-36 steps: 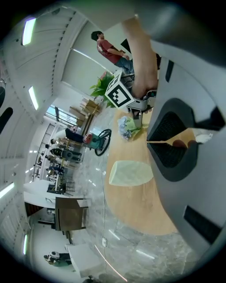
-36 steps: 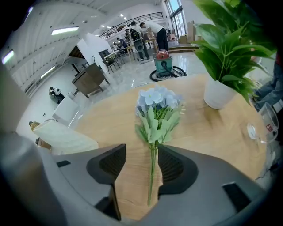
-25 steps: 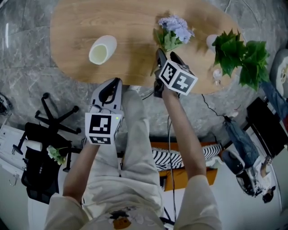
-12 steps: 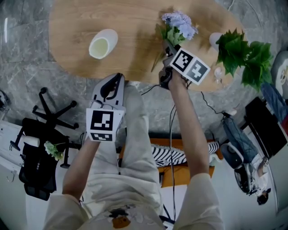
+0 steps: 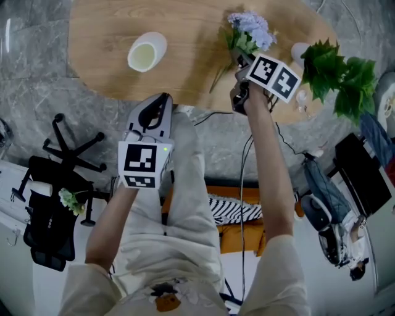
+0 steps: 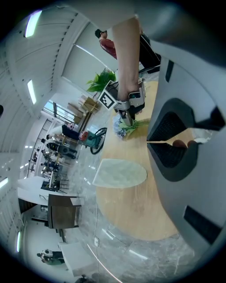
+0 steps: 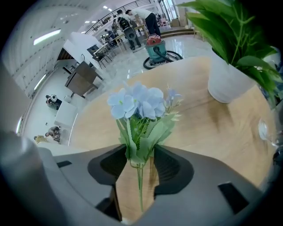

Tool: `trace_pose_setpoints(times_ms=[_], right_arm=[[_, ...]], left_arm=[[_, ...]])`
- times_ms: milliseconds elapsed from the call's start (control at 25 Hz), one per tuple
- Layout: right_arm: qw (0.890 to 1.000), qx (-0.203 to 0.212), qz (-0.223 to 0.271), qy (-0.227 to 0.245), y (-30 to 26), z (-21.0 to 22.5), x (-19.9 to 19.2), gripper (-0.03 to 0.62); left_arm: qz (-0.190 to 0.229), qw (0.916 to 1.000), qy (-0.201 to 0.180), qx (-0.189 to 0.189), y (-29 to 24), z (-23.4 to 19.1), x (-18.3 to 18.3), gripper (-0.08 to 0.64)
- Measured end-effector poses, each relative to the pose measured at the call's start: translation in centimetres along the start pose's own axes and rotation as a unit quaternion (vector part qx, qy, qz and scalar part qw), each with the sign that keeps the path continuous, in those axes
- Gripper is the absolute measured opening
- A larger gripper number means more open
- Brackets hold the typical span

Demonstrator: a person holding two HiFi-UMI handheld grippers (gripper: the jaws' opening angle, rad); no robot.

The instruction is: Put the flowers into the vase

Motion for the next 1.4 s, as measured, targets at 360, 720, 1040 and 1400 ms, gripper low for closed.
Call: trace_pose_setpoints(times_ms=[360,720,1040,1400], right_arm=[[1.0,0.007,-0.017,-0.011,-0.4,0.2,-0.4,0.021],[0.999,0.029,0.01,-0.008,0.2,-1.0,-0.9,0.018],[0.998,0.035,0.026,0.034,1.2,-2.8,-1.6,0.017],[0.992,0.041,0.06,0.098,3.2,-5.1,-1.5,0.017]], left_arm=[[0.003,1.0,0.003,-0.004,0.5,0.1,-0.1,0.021],[0.001,1.0,0.005,-0.005,1.0,0.0,-0.4,0.021],[0.008,0.9999,0.008,0.0,1.4,-0.4,-0.1,0.021],[0.017,0.9998,0.009,0.002,2.3,0.1,0.2,0.021]])
Point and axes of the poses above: the fingertips, and each gripper's own axes: y backward along the fingers, z to its right, x out of its top, the point moved 3 cm from there along y, backward along the fingers, and after that the axes turned 15 degrees about x, right-handed, at the moved point
